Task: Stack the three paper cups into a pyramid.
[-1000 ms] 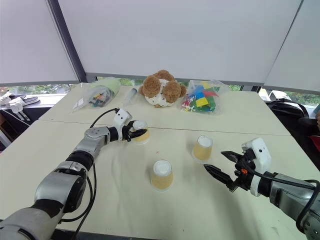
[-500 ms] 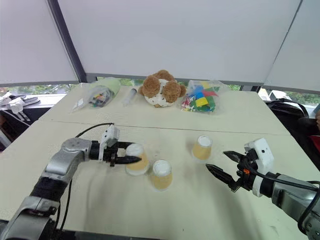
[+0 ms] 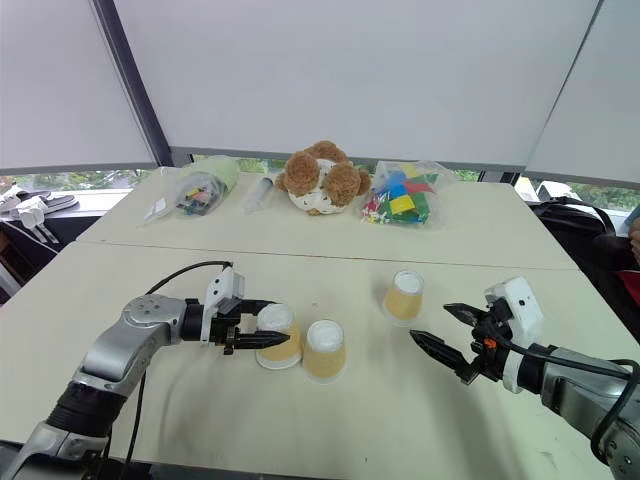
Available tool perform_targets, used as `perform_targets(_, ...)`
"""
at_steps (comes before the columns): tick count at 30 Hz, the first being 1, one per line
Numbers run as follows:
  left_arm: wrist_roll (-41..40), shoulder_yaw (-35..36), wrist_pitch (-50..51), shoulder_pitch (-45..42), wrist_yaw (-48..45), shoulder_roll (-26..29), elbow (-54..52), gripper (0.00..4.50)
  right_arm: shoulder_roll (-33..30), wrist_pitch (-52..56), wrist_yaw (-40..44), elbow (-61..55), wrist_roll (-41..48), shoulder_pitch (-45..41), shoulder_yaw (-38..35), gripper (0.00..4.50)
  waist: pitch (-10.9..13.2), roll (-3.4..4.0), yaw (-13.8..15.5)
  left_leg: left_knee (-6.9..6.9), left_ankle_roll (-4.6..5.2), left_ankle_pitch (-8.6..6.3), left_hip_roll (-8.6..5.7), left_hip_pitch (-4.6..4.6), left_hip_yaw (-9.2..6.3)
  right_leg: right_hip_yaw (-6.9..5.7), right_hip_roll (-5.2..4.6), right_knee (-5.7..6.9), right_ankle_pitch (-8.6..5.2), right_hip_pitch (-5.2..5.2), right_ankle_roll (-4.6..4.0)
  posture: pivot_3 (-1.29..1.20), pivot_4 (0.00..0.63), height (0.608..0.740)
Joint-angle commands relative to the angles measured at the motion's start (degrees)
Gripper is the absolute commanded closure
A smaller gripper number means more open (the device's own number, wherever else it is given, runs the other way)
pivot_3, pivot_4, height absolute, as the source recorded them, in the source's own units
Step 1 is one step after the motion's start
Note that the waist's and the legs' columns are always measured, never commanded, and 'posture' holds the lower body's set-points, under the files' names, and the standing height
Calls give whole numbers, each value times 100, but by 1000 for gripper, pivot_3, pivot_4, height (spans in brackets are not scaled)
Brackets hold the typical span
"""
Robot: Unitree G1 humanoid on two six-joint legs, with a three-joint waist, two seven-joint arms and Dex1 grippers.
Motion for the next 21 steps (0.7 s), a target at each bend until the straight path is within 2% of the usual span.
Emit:
perform_targets(1,-31,0,-137,56,70,58,-221,2182,-34,-126,70,-2,-17,-128,-49,0,0,0,6,0,0,0,0,0,0,0,-1,0,0,1,0,0,150,740)
perform_targets(18,-15,-265,-218,151,223,29,-381,2182,-6,-149,187,157,-199,-336,96,0,0,0,2,0,0,0,0,0,0,0,-1,-1,0,0,0,0,150,740)
perform_targets(19,-12,-263,-227,139,246,15,-374,1137,0,-149,186,153,-205,-334,94,0,0,0,2,0,0,0,0,0,1,0,-1,-1,0,0,0,0,150,740)
perform_targets(21,6,-264,-248,102,292,-14,-347,260,15,-141,180,142,-212,-336,91,0,0,0,7,0,0,0,-1,0,1,0,-1,-1,0,1,0,0,150,740)
